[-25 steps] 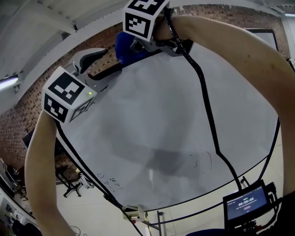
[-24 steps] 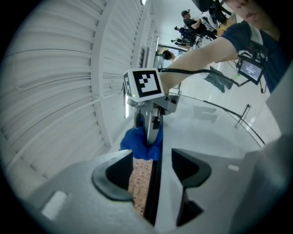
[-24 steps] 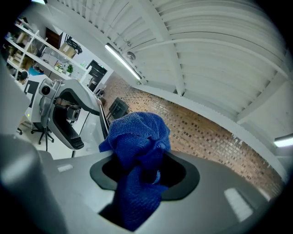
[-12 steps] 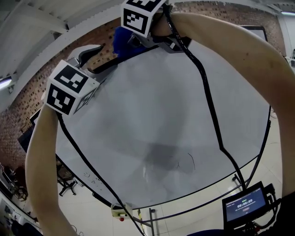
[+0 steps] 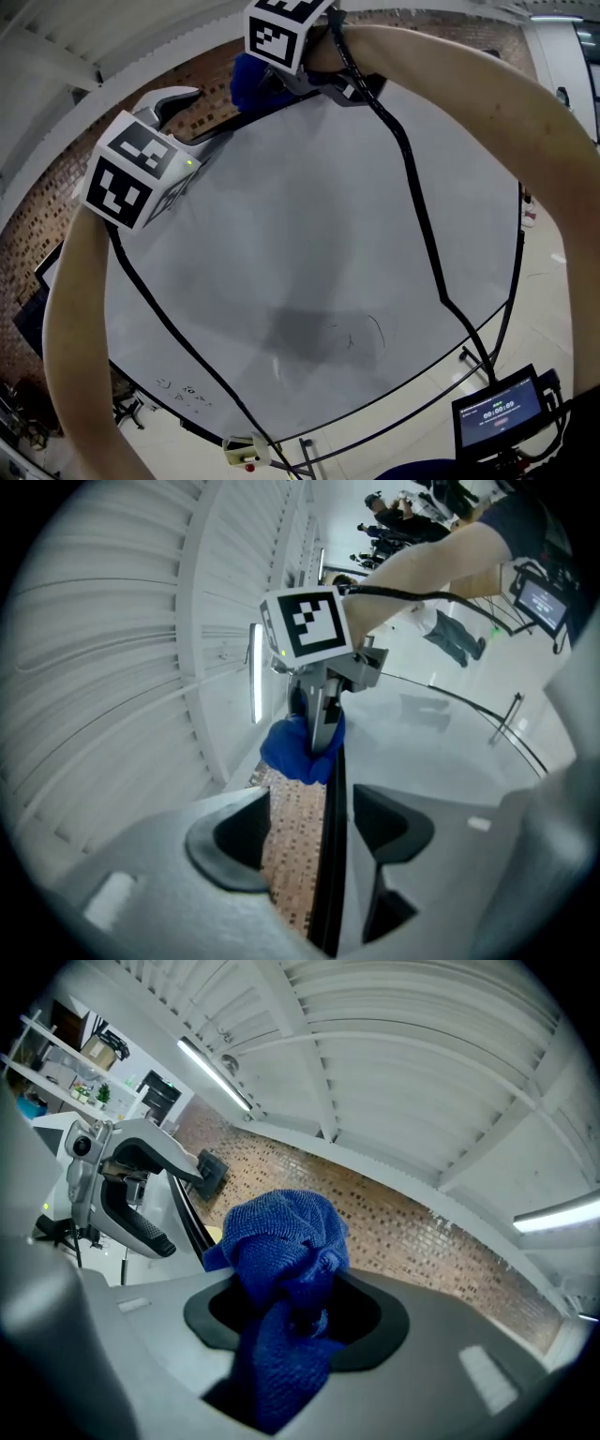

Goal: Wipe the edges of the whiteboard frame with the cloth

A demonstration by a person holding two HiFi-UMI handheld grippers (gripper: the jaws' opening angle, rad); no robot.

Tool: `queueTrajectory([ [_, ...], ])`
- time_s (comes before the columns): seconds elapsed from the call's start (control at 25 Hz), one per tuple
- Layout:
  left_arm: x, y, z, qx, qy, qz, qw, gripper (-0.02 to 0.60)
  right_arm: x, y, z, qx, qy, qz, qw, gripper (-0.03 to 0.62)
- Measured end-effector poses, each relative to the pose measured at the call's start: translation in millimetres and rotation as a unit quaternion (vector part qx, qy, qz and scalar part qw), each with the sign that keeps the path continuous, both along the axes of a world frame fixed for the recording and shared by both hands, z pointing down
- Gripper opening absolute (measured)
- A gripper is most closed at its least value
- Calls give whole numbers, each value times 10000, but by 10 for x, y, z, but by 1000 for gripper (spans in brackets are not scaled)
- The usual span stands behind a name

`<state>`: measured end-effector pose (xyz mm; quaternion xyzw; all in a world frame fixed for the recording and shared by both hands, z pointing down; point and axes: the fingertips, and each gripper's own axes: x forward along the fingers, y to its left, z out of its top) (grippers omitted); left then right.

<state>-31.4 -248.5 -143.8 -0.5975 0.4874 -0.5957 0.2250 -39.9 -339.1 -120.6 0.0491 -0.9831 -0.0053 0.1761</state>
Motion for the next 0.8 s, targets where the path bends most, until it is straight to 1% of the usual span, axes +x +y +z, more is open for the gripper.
queueTrajectory([
  [0.16, 10, 8, 15, 20, -181, 20, 9998, 278, -8, -46, 11, 51, 13, 150, 9999, 195],
  [0.28, 62, -41, 66, 76, -220, 73, 9997, 279, -13, -117, 17, 74, 5, 241, 9997, 195],
  [0.44, 154, -65, 110, -40, -358, 68, 9993, 279, -6, -195, 43, -120, -115, 288, 9994, 195],
  [0.52, 167, -80, 105, -88, -359, 86, 9993, 279, -20, -241, 75, -184, -111, 328, 9992, 195],
  [0.68, 204, -151, 76, -72, -332, 162, 9993, 279, 14, -332, 99, -142, -80, 440, 9989, 195],
  [0.8, 207, -180, 87, -124, -344, 168, 9992, 279, 0, -338, 106, -201, -129, 432, 9988, 195],
])
